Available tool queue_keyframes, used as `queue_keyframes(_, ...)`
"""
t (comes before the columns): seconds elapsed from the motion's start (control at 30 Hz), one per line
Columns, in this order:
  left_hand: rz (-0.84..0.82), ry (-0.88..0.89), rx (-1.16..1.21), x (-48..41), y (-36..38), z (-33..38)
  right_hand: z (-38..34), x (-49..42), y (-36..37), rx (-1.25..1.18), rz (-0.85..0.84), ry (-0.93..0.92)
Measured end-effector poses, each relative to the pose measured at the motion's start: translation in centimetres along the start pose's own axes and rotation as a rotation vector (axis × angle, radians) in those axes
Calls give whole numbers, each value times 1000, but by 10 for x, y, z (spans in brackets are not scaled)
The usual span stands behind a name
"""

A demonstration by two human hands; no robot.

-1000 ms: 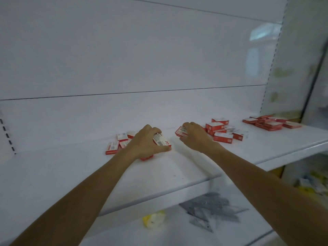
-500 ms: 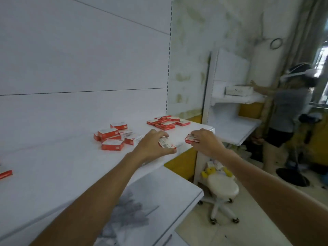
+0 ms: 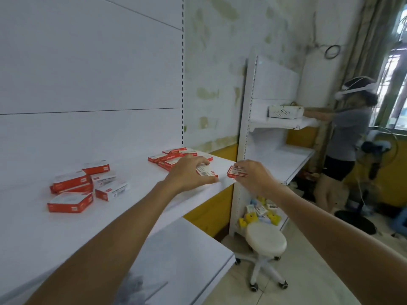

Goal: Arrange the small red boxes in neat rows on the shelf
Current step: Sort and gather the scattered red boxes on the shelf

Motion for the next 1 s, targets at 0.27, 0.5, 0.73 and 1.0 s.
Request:
queue_keyframes(0.27,59,-92,-41,-83,-20,-27,6,-101,18,9,-19,-133)
queue_keyframes(0.5,162,-205,-154,-99,-30,-42,-2,-160,51,-95,-48,-307)
queue_keyframes(0.73,353,-461,-213,-67,-19,-52,-10,-173,84,-193,-153,-561)
queue_keyframes(1.0,240,-776,-462,-44,35,-62,-13,-143,100,-342,-241,-778)
Point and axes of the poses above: each hand's wrist, its own x-axis away from the middle knuckle, its own y-axis out of the palm, z = x × y, the point moved 9 cm from there along -x, towards the middle knuckle, and after that the axes turned 6 degrees about -y, right-handed, at the moved point
